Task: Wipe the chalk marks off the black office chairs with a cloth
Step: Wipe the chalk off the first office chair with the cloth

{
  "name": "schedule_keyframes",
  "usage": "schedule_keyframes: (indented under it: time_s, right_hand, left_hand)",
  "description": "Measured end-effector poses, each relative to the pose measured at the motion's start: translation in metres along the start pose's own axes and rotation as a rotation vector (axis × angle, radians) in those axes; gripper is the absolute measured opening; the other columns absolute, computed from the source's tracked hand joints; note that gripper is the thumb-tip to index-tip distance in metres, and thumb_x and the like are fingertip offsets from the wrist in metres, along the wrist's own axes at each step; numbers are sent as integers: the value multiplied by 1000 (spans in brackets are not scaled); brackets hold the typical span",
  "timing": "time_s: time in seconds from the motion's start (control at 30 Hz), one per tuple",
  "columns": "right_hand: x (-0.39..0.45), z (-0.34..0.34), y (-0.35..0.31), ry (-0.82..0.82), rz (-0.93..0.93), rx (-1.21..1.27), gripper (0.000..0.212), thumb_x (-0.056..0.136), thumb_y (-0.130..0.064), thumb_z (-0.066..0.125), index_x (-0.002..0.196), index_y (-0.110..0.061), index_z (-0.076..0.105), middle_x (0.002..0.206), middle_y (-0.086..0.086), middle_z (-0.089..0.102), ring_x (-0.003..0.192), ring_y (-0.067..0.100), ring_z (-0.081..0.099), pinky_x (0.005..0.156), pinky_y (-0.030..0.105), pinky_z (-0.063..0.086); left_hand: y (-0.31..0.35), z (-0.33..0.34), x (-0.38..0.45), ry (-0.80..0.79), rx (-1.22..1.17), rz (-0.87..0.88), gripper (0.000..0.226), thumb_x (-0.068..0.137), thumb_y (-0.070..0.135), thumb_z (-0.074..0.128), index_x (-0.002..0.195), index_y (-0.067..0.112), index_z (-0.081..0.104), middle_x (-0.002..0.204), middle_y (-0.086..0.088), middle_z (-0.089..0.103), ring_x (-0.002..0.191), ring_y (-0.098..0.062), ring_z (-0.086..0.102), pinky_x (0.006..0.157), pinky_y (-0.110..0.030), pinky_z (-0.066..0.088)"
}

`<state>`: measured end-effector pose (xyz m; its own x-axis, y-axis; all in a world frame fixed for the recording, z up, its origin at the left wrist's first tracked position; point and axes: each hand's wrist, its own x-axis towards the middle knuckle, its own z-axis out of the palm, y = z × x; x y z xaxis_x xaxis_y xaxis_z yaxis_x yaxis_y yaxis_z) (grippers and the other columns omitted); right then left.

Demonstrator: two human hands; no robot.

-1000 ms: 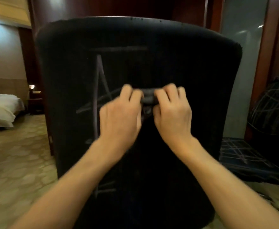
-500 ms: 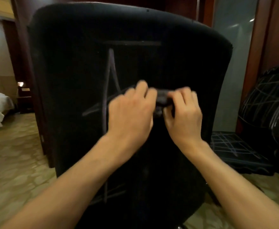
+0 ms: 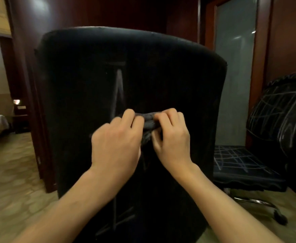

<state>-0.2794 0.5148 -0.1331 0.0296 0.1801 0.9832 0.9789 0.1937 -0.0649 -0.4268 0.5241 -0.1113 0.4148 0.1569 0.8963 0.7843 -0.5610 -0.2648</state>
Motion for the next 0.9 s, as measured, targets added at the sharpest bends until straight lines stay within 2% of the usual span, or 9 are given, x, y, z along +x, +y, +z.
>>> schedule_keyframes:
  time_s: [0.07,0.17,0.3,0.37,0.53,0.7,0.8,0.9]
  right_hand:
    - [10,-3,1,12,-1,-23,31,81,-19,45,102,-5,63,102,11,57,87,27,52,65,43,49]
    - [52,-10,0,114,19,-71,34,79,-21,43,102,-4,63,104,16,58,89,35,53,71,45,46]
    - [101,-19,-4,253,31,-98,25,82,-14,52,103,-7,63,106,13,59,90,30,54,68,29,38]
    - [95,-16,-4,244,19,-93,25,81,-13,54,104,-7,63,106,11,59,91,28,54,68,28,39]
    - [10,4,0,114,-3,-65,30,78,-15,52,102,-3,65,103,14,60,88,33,53,72,43,48]
    - [-76,13,3,-45,1,-77,22,83,-8,54,100,-3,67,100,11,63,83,28,54,63,40,51]
    - [-64,5,-2,-67,-19,-90,21,80,-10,51,95,-5,66,96,11,61,80,29,52,59,42,49]
    - [-7,-1,-14,50,-22,-122,20,80,-10,54,95,-5,65,99,13,60,82,31,52,58,37,43]
  left_hand:
    - [-5,-2,11,19,20,8,20,77,13,78,91,12,64,87,-7,58,62,-26,56,52,-29,16]
    - [-12,-12,54,175,94,28,14,81,16,73,91,15,63,91,-7,59,69,-31,59,52,-30,12]
    - [-14,-29,93,290,149,-11,10,85,17,69,94,16,63,97,-7,61,71,-29,60,51,-27,7]
    - [-13,-28,86,273,126,-41,11,87,17,68,97,15,63,101,-6,61,70,-28,60,50,-27,8]
    - [-5,8,10,120,-63,-97,15,86,17,71,100,15,64,103,-8,61,60,-34,59,46,-32,26]
    - [17,38,-75,-25,-233,-137,19,83,11,73,101,13,68,97,-5,64,52,-24,60,40,-34,43]
    - [10,36,-69,2,-214,-126,15,86,17,65,101,15,68,98,-4,64,58,-25,63,41,-35,45]
    - [-3,15,-21,137,-164,-165,15,91,20,60,103,15,67,102,-8,63,63,-32,61,44,-33,37]
